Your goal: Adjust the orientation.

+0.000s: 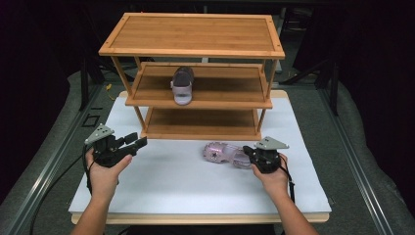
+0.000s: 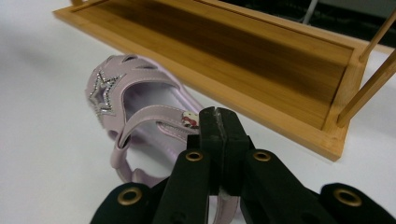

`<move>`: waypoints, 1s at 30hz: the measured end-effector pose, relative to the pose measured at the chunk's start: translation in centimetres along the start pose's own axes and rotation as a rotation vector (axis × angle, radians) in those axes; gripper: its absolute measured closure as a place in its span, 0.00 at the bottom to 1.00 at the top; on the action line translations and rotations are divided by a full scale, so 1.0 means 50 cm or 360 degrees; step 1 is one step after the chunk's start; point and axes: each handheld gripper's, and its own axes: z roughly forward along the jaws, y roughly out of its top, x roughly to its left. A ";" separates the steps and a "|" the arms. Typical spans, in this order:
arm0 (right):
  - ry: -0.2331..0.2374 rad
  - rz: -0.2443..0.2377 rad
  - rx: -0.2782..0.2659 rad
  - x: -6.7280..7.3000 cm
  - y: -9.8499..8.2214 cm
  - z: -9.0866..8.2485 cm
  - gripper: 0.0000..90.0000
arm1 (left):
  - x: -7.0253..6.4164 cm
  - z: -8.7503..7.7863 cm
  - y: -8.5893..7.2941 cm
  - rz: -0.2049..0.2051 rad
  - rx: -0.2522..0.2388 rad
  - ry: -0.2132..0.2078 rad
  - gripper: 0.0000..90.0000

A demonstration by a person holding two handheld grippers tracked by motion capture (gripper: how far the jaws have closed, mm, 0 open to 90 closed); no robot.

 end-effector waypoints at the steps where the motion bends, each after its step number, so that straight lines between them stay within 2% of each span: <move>1: 0.0000 0.0000 0.0000 0.000 0.000 0.000 1.00 | 0.000 0.000 0.000 0.0000 0.0000 0.0000 0.57; 2: 0.0043 0.0030 -0.0001 -0.014 0.011 0.020 1.00 | 0.002 0.001 -0.001 -0.0005 -0.0001 0.0000 0.57; 3: 0.0043 0.0030 -0.0001 -0.014 0.011 0.020 1.00 | 0.002 0.001 -0.001 -0.0005 -0.0001 0.0000 0.57; 4: 0.0011 0.0080 0.0033 -0.027 0.020 0.037 1.00 | 0.003 0.001 -0.001 -0.0007 0.0002 0.0004 0.57; 5: 0.0011 0.0080 0.0033 -0.027 0.020 0.037 1.00 | 0.003 0.001 -0.001 -0.0007 0.0002 0.0004 0.57; 6: 0.0045 0.0102 0.0041 -0.033 0.022 0.044 1.00 | 0.005 0.002 -0.002 -0.0009 0.0000 0.0003 0.57; 8: 0.0014 0.0155 0.0070 -0.046 0.030 0.062 1.00 | 0.007 0.002 -0.002 -0.0014 0.0005 0.0008 0.57; 9: 0.0079 0.0200 0.0068 -0.057 0.031 0.073 1.00 | 0.008 0.002 -0.003 -0.0017 0.0001 0.0006 0.57; 13: 0.0032 0.0243 0.0125 -0.073 0.035 0.096 1.00 | 0.011 0.001 -0.002 -0.0017 0.0005 0.0008 0.57; 19: 0.0036 0.0271 0.0129 -0.081 0.039 0.097 0.96 | 0.013 0.001 -0.004 -0.0019 0.0005 0.0011 0.57; 23: 0.0007 0.0298 0.0073 -0.085 0.037 0.088 0.92 | 0.013 -0.001 -0.004 -0.0024 0.0002 0.0013 0.57; 24: -0.0027 0.0279 0.0044 -0.089 0.035 0.082 0.94 | 0.013 -0.001 -0.003 -0.0023 0.0000 0.0014 0.57; 25: -0.0027 0.0279 0.0044 -0.089 0.035 0.082 0.94 | 0.013 -0.002 -0.003 -0.0022 -0.0002 0.0014 0.57; 26: -0.0094 0.0280 0.0050 -0.095 0.030 0.075 0.95 | 0.014 -0.003 -0.003 -0.0024 -0.0002 0.0013 0.57; 28: -0.0086 0.0291 0.0048 -0.102 0.025 0.073 0.96 | 0.014 -0.003 -0.003 -0.0026 -0.0001 0.0016 0.57; 30: -0.0145 0.0319 0.0083 -0.111 0.013 0.071 0.97 | 0.015 -0.001 -0.004 -0.0029 0.0000 0.0016 0.57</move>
